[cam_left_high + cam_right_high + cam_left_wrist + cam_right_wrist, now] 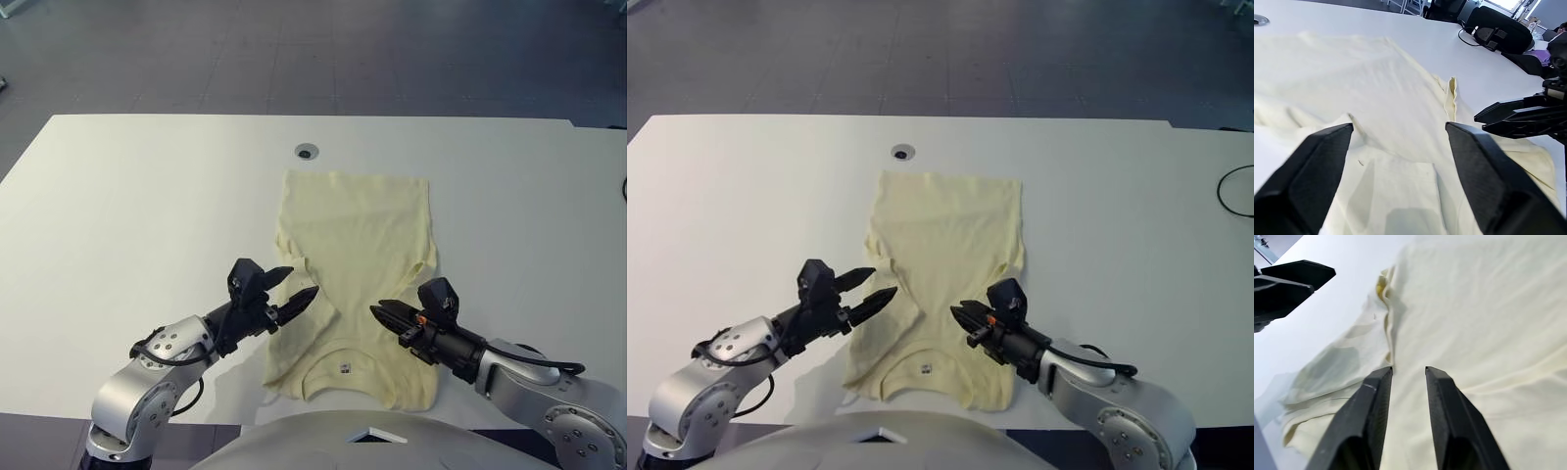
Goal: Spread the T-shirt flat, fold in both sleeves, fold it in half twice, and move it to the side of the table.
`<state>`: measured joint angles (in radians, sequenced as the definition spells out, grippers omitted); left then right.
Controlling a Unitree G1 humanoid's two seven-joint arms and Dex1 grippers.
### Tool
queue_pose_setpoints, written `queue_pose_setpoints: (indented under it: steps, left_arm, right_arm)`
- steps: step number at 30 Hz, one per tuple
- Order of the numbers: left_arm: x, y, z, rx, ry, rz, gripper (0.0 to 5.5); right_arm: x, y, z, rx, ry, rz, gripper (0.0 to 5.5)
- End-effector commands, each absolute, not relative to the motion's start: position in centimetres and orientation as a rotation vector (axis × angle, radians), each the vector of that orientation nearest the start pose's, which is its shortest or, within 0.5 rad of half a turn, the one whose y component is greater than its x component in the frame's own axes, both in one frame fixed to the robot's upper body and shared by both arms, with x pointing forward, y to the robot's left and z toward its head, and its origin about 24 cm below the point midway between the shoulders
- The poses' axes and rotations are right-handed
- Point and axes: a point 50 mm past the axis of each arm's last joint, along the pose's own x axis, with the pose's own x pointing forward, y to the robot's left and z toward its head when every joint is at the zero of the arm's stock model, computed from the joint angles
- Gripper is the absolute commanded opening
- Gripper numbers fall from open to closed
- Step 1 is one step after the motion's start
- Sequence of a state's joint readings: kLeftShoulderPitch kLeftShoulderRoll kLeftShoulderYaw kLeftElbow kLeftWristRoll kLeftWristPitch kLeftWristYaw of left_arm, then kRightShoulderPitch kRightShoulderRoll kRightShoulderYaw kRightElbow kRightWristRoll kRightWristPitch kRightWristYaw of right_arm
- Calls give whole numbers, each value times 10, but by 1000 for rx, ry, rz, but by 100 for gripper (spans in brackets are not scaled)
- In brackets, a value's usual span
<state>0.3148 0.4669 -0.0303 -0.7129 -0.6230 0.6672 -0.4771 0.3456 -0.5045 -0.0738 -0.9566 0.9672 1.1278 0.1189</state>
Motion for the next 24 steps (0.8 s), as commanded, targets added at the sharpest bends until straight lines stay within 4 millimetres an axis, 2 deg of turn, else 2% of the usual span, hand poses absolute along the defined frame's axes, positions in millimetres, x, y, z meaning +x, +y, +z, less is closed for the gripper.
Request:
queue_pose_setpoints:
  steps: [1,3,5,8,11,14,16,21,24]
  left_arm:
    - [167,163,95,-63,282,-779,423]
    - [168,171,97,24,244,-777,453]
    - [169,182,97,190,188,-780,489]
    - [164,201,91,415,149,-824,537]
    - [153,214,87,538,104,-911,540]
    - [149,223,83,593,73,-946,540]
    - [146,226,78,610,74,-971,540]
    - [141,227,72,605,78,-989,540]
    - [141,227,70,608,79,-993,540]
  right_arm:
    - [124,-134,118,234,554,822,190]
    - [128,-141,125,245,518,811,219]
    - [139,-159,133,195,466,738,254]
    - [149,-189,146,6,384,641,302]
    - [148,-212,156,-223,324,654,353]
    - [141,-232,149,-477,396,675,404]
    - [131,-237,140,-565,465,728,445]
    - [113,-231,117,-667,553,886,526]
    - [108,-224,108,-691,562,938,537]
